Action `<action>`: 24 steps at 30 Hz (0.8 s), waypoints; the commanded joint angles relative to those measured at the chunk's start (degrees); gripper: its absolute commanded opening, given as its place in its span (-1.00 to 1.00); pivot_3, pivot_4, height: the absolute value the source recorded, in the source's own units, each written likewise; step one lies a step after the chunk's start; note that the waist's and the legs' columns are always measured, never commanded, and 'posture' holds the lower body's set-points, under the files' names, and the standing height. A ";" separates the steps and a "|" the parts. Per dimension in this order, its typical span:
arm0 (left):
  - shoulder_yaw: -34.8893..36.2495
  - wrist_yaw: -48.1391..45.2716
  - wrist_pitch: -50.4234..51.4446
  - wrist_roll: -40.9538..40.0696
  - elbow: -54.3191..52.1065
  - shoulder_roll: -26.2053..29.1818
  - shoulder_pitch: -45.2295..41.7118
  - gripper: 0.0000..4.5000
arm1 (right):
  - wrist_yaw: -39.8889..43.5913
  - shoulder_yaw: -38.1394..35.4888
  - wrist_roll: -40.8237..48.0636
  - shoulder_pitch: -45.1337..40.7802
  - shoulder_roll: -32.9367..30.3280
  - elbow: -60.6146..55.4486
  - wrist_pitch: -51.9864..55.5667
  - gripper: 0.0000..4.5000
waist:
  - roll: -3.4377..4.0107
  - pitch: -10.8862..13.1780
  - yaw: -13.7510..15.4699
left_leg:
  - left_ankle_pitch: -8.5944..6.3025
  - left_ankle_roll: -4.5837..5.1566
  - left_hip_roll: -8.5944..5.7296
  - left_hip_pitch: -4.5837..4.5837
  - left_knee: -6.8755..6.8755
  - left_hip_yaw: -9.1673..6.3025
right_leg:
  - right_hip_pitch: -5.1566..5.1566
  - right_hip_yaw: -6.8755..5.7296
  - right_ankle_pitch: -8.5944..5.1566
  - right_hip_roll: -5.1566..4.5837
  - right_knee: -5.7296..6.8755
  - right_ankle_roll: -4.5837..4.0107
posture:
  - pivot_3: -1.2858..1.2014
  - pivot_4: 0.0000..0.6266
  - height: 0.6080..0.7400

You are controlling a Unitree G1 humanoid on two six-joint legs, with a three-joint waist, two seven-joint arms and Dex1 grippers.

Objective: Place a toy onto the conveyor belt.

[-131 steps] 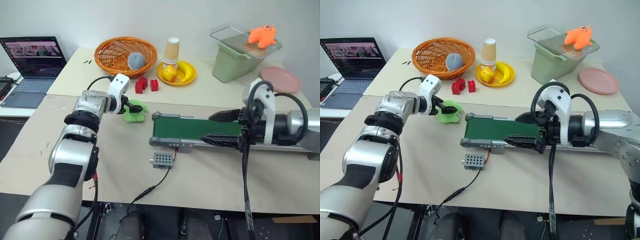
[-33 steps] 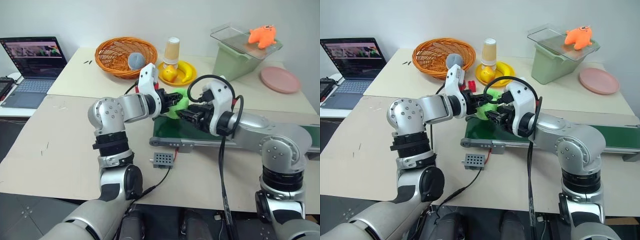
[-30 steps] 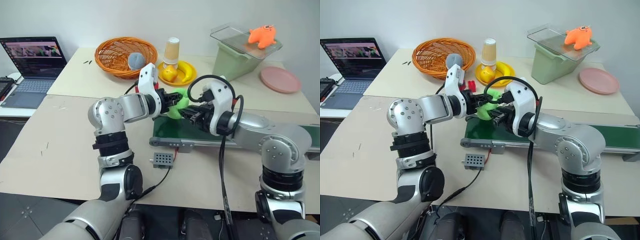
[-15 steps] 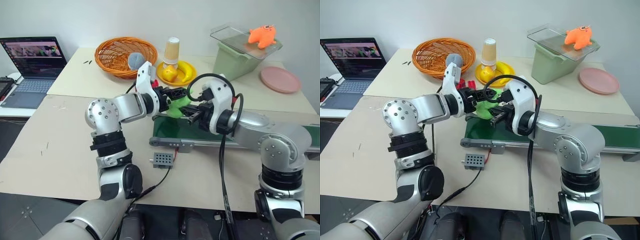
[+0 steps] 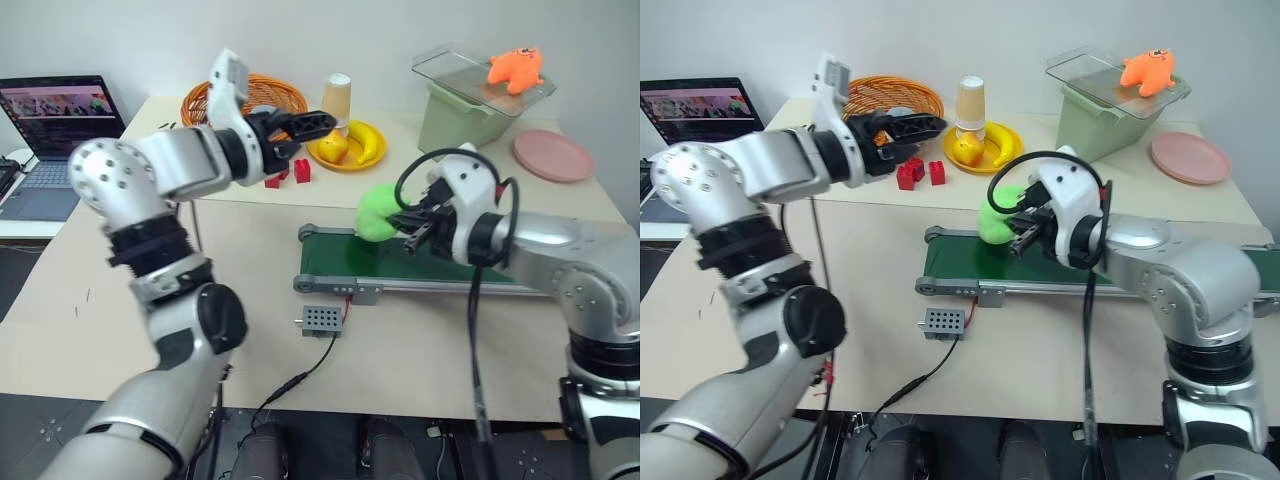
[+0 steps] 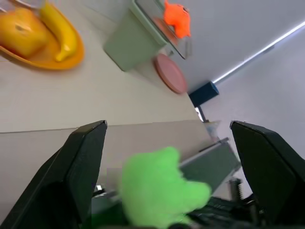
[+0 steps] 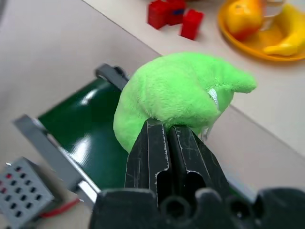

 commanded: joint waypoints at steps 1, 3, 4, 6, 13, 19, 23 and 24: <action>-12.39 -13.16 0.30 -3.91 -5.59 9.98 4.23 0.97 | 7.56 1.36 -4.28 -2.10 -6.31 -1.67 -7.94 -1.00 | 0.01 0.01 -0.19 | 0.04 -0.07 -0.01 0.02 -0.11 0.01 | -0.03 0.01 0.00 0.00 -0.01 -0.01 | 0.03 -0.52 1.00; -17.82 -19.33 -1.09 -3.81 -8.25 15.33 6.61 0.97 | 12.09 3.51 -7.91 -2.50 -9.97 -1.30 -13.65 -1.00 | 0.00 0.01 -0.05 | 0.10 -0.17 -0.01 0.06 -0.25 0.05 | -0.05 -0.02 -0.05 0.00 -0.01 -0.05 | 0.03 -0.52 1.00; -20.02 -21.97 -2.23 -3.55 -9.15 17.30 7.41 0.97 | 14.06 4.35 -9.42 -2.66 -11.25 -1.00 -16.11 -1.00 | 0.00 0.01 0.05 | 0.13 -0.21 -0.01 0.07 -0.32 0.06 | -0.06 -0.02 -0.06 0.00 -0.01 -0.07 | 0.03 -0.52 1.00; -23.46 -26.79 -4.17 -3.50 -10.75 20.04 8.65 0.97 | 19.19 7.60 -14.81 -2.90 -15.09 -0.68 -23.39 -1.00 | 0.00 0.01 0.18 | 0.15 -0.24 0.00 0.09 -0.33 0.07 | -0.05 -0.03 -0.07 0.00 -0.02 -0.08 | 0.03 -0.52 1.00; -29.78 -36.41 -8.27 -2.49 -14.67 23.81 10.57 0.97 | 31.71 15.80 -32.47 -5.14 -20.61 3.30 -47.71 -1.00 | 0.00 0.02 0.12 | 0.17 -0.26 0.01 0.15 -0.33 0.15 | -0.05 0.03 -0.12 0.00 0.01 -0.06 | 0.03 -0.52 1.00; -32.07 -40.91 -10.92 -0.35 -14.22 26.95 10.47 0.97 | 31.60 18.66 -45.74 -5.14 -16.90 10.33 -65.92 -1.00 | -0.01 0.02 -0.32 | 0.19 -0.27 0.01 0.16 -0.33 0.18 | -0.05 0.04 -0.13 0.01 0.01 -0.07 | 0.03 -0.52 1.00; -32.71 -42.68 -11.49 0.38 -14.27 27.79 10.23 0.97 | 28.75 19.88 -53.84 -2.89 -14.06 13.93 -76.81 -1.00 | 0.00 0.03 -0.27 | 0.21 -0.29 0.02 0.16 -0.33 0.18 | -0.05 0.03 -0.14 0.01 0.01 -0.06 | 0.03 -0.52 1.00; -32.78 -43.06 -11.47 0.46 -14.33 27.97 10.20 0.97 | 28.26 19.88 -55.05 -2.10 -13.26 14.41 -78.39 -1.00 | -0.01 0.03 -0.18 | 0.21 -0.29 0.02 0.15 -0.32 0.18 | -0.06 0.03 -0.14 0.01 0.02 -0.06 | 0.03 -0.52 1.00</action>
